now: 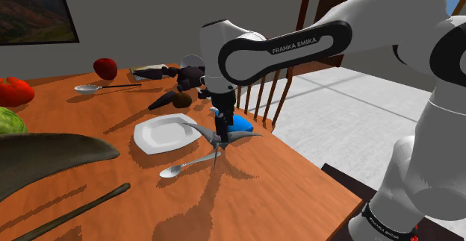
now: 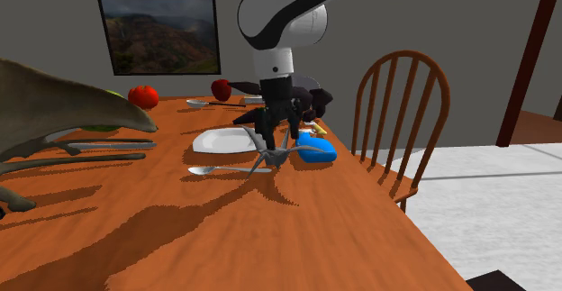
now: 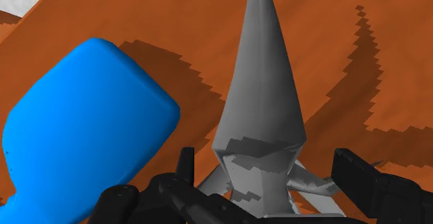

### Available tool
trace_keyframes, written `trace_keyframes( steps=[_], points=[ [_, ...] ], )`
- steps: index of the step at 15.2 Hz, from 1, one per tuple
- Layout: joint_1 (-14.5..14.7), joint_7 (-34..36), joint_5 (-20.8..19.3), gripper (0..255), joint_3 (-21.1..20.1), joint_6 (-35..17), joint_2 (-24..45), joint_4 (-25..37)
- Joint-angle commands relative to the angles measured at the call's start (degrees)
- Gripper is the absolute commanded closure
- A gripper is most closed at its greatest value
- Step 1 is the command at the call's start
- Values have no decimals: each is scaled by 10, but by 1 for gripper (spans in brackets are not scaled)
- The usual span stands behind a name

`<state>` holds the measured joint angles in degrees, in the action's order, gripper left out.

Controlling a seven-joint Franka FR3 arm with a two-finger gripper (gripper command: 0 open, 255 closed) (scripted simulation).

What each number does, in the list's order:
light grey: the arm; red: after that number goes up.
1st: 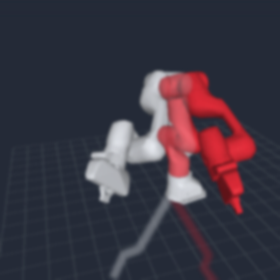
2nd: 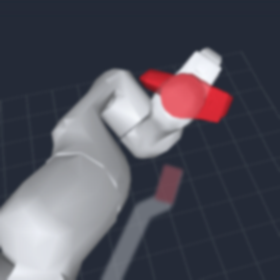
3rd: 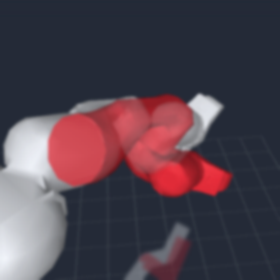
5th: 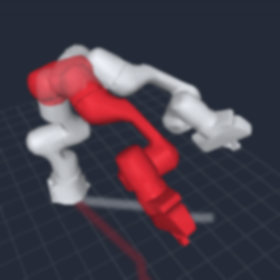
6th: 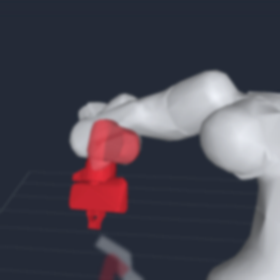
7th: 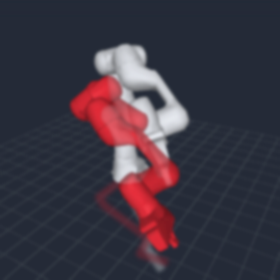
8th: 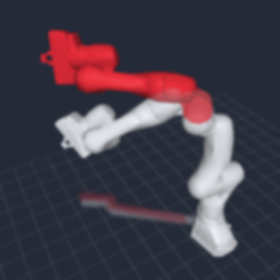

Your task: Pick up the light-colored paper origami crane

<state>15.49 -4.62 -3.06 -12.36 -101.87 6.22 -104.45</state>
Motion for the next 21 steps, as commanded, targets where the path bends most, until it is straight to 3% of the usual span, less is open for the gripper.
trace_keyframes(
  steps=[1,5,6,15,21],
  points=[
    [0,1,-1,0,0,-14,4,-10],
    [1,2,-2,0,0,-32,9,-24],
    [1,2,-2,255,0,-33,9,-24],
    [1,2,-2,255,0,-32,9,-24],
    [0,-1,0,255,0,11,-1,11]
  ],
)
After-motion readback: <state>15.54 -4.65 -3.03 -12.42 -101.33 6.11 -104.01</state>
